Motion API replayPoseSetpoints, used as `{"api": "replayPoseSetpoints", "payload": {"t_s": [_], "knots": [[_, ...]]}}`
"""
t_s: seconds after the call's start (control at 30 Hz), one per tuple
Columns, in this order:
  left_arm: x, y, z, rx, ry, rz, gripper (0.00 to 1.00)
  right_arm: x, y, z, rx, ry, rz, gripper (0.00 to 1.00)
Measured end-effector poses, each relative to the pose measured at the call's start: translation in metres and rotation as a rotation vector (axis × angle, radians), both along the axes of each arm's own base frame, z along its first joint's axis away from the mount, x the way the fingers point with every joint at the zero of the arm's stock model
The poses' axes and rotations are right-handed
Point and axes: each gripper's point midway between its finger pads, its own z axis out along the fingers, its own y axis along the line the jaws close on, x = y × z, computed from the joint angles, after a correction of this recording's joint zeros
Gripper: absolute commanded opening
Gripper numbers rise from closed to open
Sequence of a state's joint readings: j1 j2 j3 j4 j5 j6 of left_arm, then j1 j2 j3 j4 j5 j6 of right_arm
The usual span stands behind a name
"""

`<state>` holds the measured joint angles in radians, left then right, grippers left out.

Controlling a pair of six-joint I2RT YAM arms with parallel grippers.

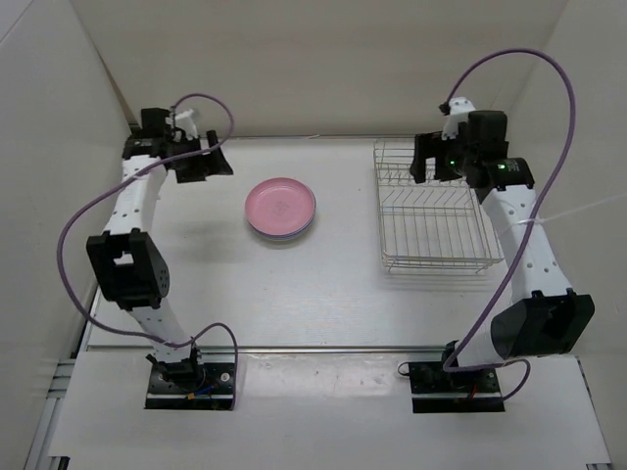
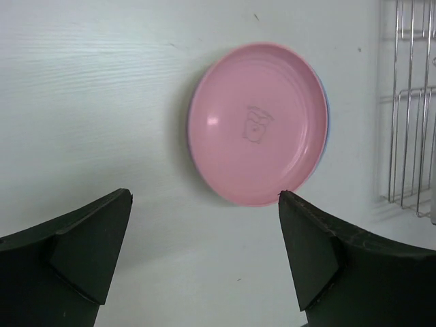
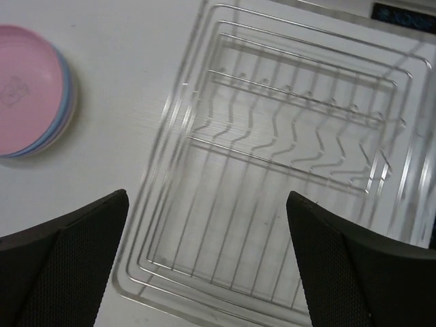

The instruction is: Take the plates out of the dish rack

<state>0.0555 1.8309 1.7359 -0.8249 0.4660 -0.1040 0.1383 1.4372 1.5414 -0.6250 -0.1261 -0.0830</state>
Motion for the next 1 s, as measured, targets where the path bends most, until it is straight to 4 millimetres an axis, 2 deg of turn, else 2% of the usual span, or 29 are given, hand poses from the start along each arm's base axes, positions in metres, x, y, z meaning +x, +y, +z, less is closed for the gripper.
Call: {"api": "replayPoseSetpoints", "payload": {"t_s": [0.07,0.13,0.17,0.27,0.37,0.43,0.57,0.7,0.8,1.0], "knots": [[-0.008,0.033,0.023,0.022,-0.051,0.057,1.0,0.005,-0.03,-0.003,0.012,0.015,-0.092,1.0],[-0.02,0.064,0.031,0.05,-0.068,0.106,1.0,0.009,-0.068,-0.007,0.019,0.03,-0.2,1.0],[-0.028,0.08,0.029,0.068,-0.063,0.137,1.0,0.01,-0.083,-0.01,0.02,0.04,-0.244,1.0],[-0.057,0.118,0.01,0.107,0.0,0.207,1.0,0.006,-0.13,-0.022,0.027,0.077,-0.373,1.0],[-0.09,0.136,-0.016,0.13,0.081,0.249,1.0,-0.009,-0.162,-0.04,0.062,0.127,-0.452,1.0],[-0.112,0.139,-0.027,0.146,0.118,0.263,1.0,-0.021,-0.174,-0.052,0.085,0.156,-0.49,1.0],[-0.139,0.136,-0.024,0.182,0.101,0.269,1.0,-0.048,-0.174,-0.056,0.111,0.159,-0.492,1.0],[-0.144,0.14,-0.006,0.211,0.034,0.287,1.0,-0.068,-0.161,-0.038,0.107,0.086,-0.451,1.0],[-0.144,0.144,-0.001,0.219,0.014,0.296,1.0,-0.073,-0.157,-0.027,0.102,0.043,-0.439,1.0],[-0.143,0.145,0.0,0.222,0.01,0.299,1.0,-0.074,-0.156,-0.028,0.104,0.046,-0.438,1.0]]}}
